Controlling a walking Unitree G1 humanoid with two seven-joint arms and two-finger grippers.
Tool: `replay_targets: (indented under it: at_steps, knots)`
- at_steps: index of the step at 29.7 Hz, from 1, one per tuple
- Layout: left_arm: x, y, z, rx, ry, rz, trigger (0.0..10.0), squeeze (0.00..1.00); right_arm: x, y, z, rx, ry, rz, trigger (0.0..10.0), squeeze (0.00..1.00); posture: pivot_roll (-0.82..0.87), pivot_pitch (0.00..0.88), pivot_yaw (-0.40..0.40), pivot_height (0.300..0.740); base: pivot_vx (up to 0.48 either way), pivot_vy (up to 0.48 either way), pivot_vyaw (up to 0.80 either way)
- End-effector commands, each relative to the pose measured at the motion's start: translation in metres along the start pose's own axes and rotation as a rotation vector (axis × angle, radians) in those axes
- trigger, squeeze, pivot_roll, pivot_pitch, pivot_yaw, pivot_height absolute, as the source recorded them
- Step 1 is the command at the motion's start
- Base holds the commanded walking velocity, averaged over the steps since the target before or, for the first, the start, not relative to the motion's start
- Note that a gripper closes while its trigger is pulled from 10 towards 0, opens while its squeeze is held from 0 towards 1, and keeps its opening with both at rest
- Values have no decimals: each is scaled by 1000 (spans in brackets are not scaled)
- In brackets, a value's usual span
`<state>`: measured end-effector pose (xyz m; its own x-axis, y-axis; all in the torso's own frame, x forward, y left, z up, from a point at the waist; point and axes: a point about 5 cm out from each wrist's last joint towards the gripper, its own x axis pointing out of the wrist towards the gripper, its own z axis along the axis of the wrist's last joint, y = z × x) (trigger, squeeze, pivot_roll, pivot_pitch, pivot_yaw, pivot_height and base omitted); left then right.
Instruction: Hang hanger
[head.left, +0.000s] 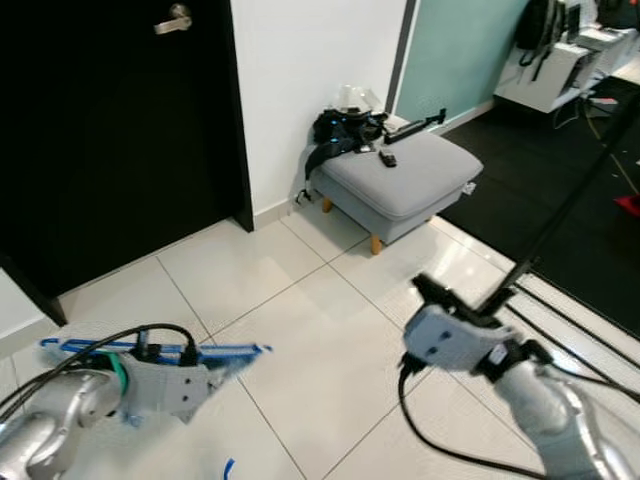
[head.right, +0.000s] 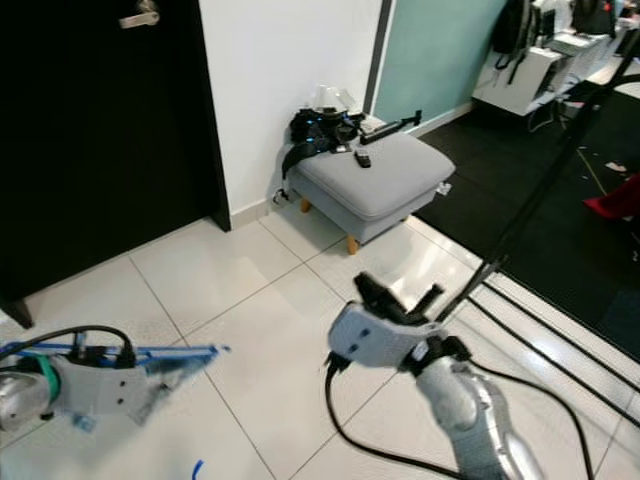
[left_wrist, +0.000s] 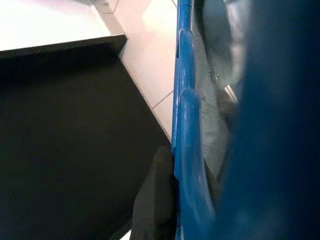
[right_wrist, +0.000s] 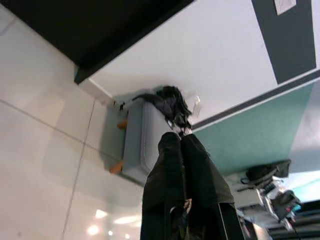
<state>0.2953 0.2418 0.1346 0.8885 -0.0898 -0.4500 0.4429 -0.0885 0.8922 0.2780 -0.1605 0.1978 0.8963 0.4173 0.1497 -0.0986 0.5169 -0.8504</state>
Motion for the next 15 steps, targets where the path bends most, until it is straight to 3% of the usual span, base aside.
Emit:
replay_targets:
  at_steps: [1, 4, 5, 6, 8, 9, 10, 15]
  knots:
    - [1, 5, 13, -27, -48, 36, 10000, 0, 1, 14, 6, 44, -13, 42, 0, 0, -49, 151, 56, 740, 0, 0, 0]
    - [2, 11, 20, -69, -71, 62, 10000, 0, 2, 23, 9, 84, -17, 52, 0, 0, -47, 149, 55, 740, 0, 0, 0]
    - [3, 19, 27, -115, -107, 97, 10000, 0, 3, 33, 11, 171, -16, 49, 0, 0, -49, 147, 53, 740, 0, 0, 0]
    - [2, 29, 36, -188, -159, 141, 10000, 0, 4, 43, 12, 294, -10, 42, 2824, 0, -49, 147, 53, 740, 0, 0, 0]
    - [2, 29, 36, -188, -159, 141, 10000, 0, 4, 43, 12, 294, -10, 42, 2824, 0, -49, 147, 53, 740, 0, 0, 0]
    - [-1, 40, 45, -243, -211, 179, 10000, 0, 4, 54, 11, 415, 5, 35, 10000, 0, -47, 143, 50, 740, 0, 0, 0]
    - [-4, 49, 53, -298, -262, 209, 10000, 0, 3, 63, 10, 507, 17, 33, 10000, 0, -47, 143, 50, 740, 0, 0, 0]
    - [-11, 63, 65, -344, -348, 242, 10000, 0, 2, 75, 4, 631, 57, 19, 10000, 0, -43, 139, 46, 740, 0, 0, 0]
